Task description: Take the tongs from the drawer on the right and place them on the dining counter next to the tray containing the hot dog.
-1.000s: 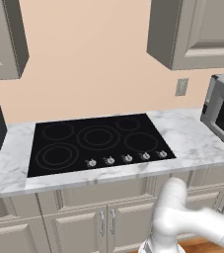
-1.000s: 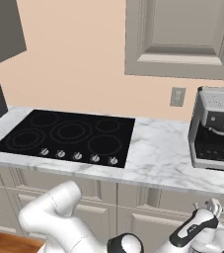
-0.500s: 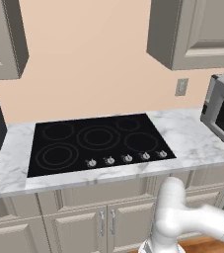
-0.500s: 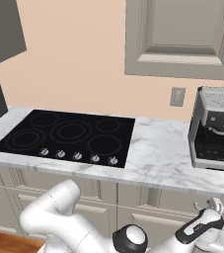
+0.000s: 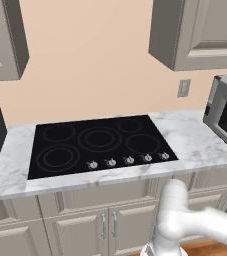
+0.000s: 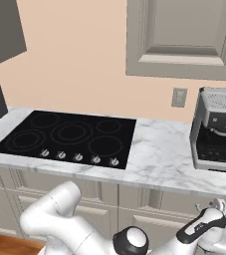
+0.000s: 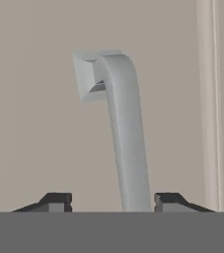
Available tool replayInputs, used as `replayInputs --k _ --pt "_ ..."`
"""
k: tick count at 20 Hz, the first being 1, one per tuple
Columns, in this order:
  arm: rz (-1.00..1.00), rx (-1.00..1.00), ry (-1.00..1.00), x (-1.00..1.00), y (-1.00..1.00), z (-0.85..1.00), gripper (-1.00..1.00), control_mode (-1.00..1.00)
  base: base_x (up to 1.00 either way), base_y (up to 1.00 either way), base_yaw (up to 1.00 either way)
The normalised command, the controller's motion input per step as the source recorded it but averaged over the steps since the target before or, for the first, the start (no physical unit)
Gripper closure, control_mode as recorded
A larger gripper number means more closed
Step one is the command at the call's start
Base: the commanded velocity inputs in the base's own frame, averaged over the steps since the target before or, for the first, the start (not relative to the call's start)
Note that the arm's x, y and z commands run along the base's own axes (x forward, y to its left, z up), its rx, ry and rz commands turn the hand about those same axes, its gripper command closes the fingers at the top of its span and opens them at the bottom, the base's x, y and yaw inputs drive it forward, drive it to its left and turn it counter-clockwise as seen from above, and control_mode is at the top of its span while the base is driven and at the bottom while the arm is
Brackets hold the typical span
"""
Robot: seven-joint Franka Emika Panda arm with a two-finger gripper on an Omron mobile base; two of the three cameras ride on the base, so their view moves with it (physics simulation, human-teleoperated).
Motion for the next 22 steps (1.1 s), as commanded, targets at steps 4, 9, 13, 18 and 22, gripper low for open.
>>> replayInputs --k 4,9,13,18,22 --pt "0.0 0.0 0.0 0.0 0.0 0.0 1.0 -1.0 0.0 0.0 0.0" --pt "0.0 0.0 0.0 0.0 0.0 0.0 1.0 -1.0 0.0 0.0 0.0" --pt "0.0 0.0 0.0 -0.47 0.0 -0.02 1.0 -1.0 0.0 0.0 0.0" --pt "-0.04 0.0 0.0 -0.89 -0.01 -0.1 1.0 -1.0 0.0 0.0 0.0" --pt "-0.06 0.0 0.01 -0.99 -0.03 -0.14 1.0 -1.0 0.0 0.0 0.0"
